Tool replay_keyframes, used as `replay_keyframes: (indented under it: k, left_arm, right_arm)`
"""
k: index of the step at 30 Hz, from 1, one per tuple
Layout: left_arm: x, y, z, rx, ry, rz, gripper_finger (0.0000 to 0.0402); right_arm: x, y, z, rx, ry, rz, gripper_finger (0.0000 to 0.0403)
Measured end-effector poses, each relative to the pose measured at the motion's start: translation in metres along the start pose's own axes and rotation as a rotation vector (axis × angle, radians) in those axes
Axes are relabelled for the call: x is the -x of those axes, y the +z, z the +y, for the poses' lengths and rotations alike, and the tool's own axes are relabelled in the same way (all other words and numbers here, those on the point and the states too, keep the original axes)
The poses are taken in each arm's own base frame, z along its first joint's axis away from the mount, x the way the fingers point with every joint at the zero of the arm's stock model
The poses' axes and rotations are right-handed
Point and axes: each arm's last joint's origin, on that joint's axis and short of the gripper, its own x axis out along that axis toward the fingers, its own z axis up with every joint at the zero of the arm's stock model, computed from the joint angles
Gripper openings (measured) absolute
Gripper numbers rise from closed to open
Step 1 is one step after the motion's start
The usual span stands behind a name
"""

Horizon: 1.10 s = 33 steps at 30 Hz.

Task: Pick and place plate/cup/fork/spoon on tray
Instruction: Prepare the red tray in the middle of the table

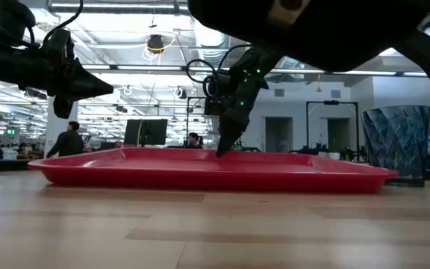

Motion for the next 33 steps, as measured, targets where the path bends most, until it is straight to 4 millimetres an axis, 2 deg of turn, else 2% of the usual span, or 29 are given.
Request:
replay_keyframes:
  k: [5, 9, 16, 24, 29, 33]
  left_arm:
    - [0.000, 0.000, 0.000, -0.004, 0.000, 0.000, 0.0000]
    - [0.000, 0.000, 0.000, -0.005, 0.000, 0.000, 0.0000]
    - [0.000, 0.000, 0.000, -0.015, 0.000, 0.000, 0.0000]
    - [0.000, 0.000, 0.000, -0.013, -0.001, 0.001, 0.0000]
    - [0.000, 0.000, -0.001, 0.079, -0.015, 0.000, 0.0000]
    - [0.000, 0.001, 0.000, 0.126, -0.006, -0.004, 0.0000]
  right_arm:
    - [0.001, -0.004, -0.005, 0.008, 0.035, -0.026, 0.0042]
    - [-0.010, -0.005, -0.003, -0.030, 0.053, -0.012, 0.0043]
    - [-0.007, -0.003, -0.004, -0.069, 0.060, -0.033, 0.0053]
    - [-0.014, -0.001, -0.003, -0.098, 0.047, -0.036, 0.0105]
    - [-0.015, 0.005, 0.003, -0.068, 0.047, -0.057, 0.0141]
    - [-0.006, 0.010, 0.003, -0.081, 0.023, -0.081, 0.0157]
